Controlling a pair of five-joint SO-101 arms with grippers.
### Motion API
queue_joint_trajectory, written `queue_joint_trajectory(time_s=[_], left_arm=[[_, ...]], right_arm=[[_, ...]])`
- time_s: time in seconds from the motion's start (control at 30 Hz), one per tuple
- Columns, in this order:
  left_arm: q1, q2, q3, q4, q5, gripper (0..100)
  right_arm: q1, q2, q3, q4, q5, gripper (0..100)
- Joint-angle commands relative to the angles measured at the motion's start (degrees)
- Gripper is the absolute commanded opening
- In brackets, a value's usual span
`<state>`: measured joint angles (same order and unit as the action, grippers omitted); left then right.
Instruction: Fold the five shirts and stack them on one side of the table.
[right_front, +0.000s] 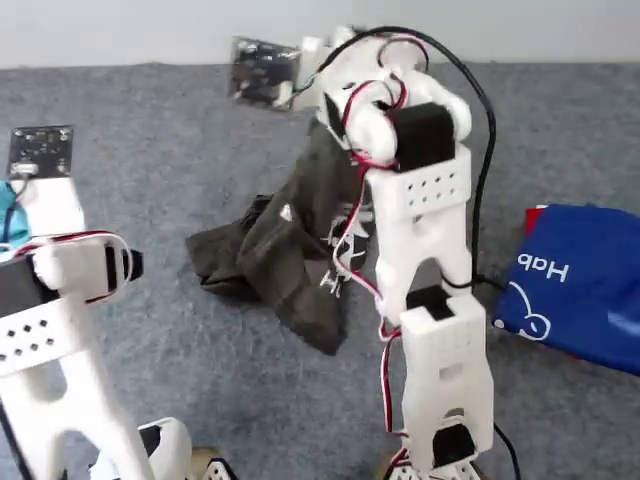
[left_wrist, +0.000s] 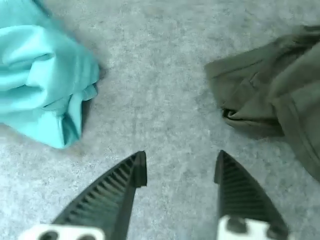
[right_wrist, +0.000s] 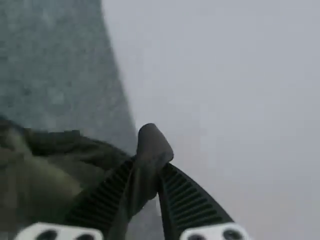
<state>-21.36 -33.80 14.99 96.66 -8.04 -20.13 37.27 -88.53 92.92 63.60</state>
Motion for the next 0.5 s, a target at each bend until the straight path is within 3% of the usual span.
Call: queue_joint_trajectory(time_s=[0.0,0.27,0.47], left_arm=[[7.9,2.2,-2.0,-0.7,-2.2,23],[20.7,19.5,-3.0,-8.9,-2.6,24],[27.6,36.6,-13.9,-6.9,-6.5,24]], right_arm=[[3.8,1.9,-0.4,8.0,-6.7,1.0],[11.3,6.7,-0.1,9.9,-15.3,0.9],[11.6,7.1,0.1,10.0,-19.7,0.9]])
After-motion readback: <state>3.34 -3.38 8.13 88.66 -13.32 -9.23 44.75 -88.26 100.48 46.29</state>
